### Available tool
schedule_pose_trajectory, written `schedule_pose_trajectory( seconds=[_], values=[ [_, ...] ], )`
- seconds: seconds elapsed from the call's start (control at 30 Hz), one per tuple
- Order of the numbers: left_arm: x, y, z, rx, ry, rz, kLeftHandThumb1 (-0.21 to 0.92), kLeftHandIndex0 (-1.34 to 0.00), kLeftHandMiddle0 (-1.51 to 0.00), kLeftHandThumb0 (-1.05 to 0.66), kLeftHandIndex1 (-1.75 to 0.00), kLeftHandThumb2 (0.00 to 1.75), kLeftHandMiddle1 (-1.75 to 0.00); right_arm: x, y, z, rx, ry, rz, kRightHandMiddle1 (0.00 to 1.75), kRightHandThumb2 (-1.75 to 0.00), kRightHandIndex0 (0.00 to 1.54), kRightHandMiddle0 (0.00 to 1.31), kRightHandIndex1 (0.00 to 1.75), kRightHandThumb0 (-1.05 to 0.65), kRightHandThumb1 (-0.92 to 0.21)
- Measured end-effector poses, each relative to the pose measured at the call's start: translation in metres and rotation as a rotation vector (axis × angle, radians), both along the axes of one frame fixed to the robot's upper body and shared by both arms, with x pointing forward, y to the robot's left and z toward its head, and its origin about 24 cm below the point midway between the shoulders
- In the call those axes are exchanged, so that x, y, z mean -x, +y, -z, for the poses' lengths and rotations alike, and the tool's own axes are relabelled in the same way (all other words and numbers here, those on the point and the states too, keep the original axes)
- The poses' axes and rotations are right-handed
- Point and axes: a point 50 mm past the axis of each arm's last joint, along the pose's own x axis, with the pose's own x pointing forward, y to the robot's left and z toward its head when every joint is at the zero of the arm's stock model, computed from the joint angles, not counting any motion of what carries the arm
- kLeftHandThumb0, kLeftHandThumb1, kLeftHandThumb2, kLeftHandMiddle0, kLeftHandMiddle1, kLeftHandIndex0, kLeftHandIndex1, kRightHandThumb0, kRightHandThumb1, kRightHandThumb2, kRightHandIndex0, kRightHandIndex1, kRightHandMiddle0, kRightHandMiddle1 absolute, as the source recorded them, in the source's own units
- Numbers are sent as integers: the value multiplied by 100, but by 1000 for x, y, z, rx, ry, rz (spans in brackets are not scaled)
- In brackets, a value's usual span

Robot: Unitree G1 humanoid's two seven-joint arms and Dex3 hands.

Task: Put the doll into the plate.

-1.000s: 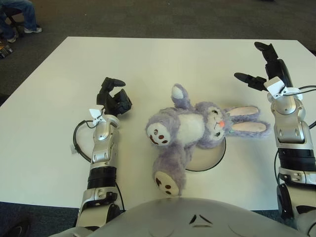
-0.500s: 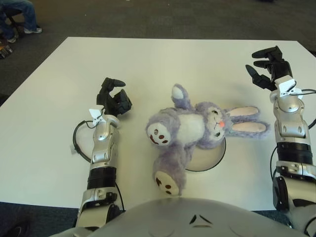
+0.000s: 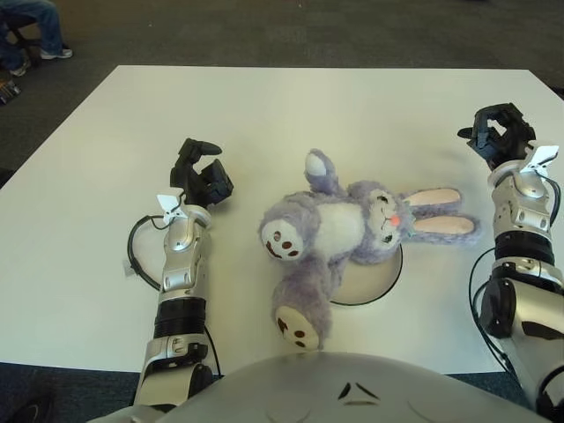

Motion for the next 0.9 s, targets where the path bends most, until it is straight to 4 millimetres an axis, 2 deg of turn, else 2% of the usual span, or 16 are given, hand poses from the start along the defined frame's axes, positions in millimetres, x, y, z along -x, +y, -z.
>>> schedule_pose_trajectory(
  seconds=[0.13,0.27,0.6,0.9],
  values=[
    [0,1,0,-2,0,-2,45,-51,-110,-44,-175,115,-175,-2,-2,1,-28,-10,17,175,-160,90,65,153,0,0],
    [0,2,0,-6,0,-5,45,-51,-110,-44,-175,115,-175,-1,-2,6,-36,1,36,175,-170,95,68,160,0,7],
    [1,5,0,-4,4,-12,45,-51,-110,-44,-175,115,-175,0,2,17,-68,20,59,175,-175,94,69,165,0,9],
    [1,4,-1,-4,-6,-9,45,-50,-110,-44,-175,114,-175,1,17,38,-103,76,10,175,-175,94,69,165,0,9]
  ],
)
